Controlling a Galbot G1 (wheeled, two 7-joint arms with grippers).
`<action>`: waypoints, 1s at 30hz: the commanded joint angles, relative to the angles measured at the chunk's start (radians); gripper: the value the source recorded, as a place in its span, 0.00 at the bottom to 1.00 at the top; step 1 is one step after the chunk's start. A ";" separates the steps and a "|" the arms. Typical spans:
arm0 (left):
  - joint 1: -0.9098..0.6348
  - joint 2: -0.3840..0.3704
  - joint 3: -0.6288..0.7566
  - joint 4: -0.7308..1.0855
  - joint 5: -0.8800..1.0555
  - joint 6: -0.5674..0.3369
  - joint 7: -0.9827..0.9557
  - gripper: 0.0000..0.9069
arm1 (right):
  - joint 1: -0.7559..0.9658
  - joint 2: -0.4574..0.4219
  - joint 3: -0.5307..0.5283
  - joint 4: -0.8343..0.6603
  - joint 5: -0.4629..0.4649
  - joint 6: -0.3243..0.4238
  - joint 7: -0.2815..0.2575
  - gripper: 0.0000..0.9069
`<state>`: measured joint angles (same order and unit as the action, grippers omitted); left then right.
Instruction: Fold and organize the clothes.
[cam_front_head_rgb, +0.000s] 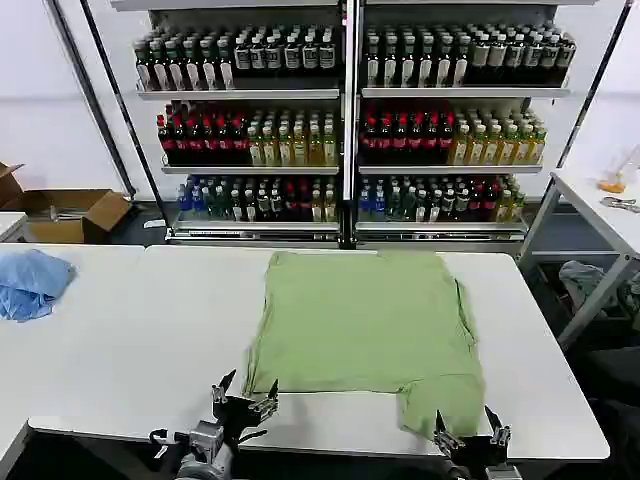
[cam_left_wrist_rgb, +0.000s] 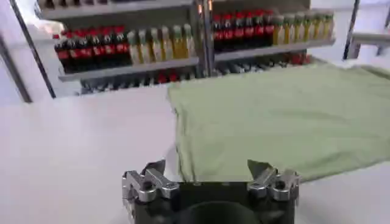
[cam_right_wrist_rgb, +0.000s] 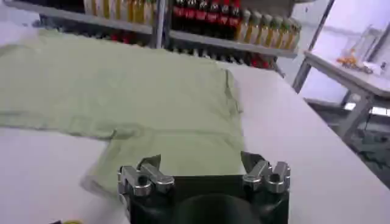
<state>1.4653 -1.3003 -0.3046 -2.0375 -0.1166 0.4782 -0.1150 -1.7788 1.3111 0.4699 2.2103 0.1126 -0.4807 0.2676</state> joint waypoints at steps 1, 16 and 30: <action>-0.054 0.007 0.028 0.059 -0.008 0.047 -0.006 0.03 | -0.007 0.007 -0.009 -0.026 0.004 -0.030 0.008 0.21; -0.027 0.009 0.025 0.047 -0.069 0.054 0.000 0.03 | -0.008 0.005 -0.023 -0.031 0.042 -0.032 0.004 0.00; 0.061 0.034 -0.054 -0.094 -0.181 -0.015 0.027 0.03 | -0.090 -0.047 0.025 0.084 0.085 0.037 -0.023 0.00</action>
<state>1.4813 -1.2736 -0.3152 -2.0483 -0.2345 0.4934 -0.0915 -1.8388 1.2776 0.4760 2.2467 0.1932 -0.4679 0.2483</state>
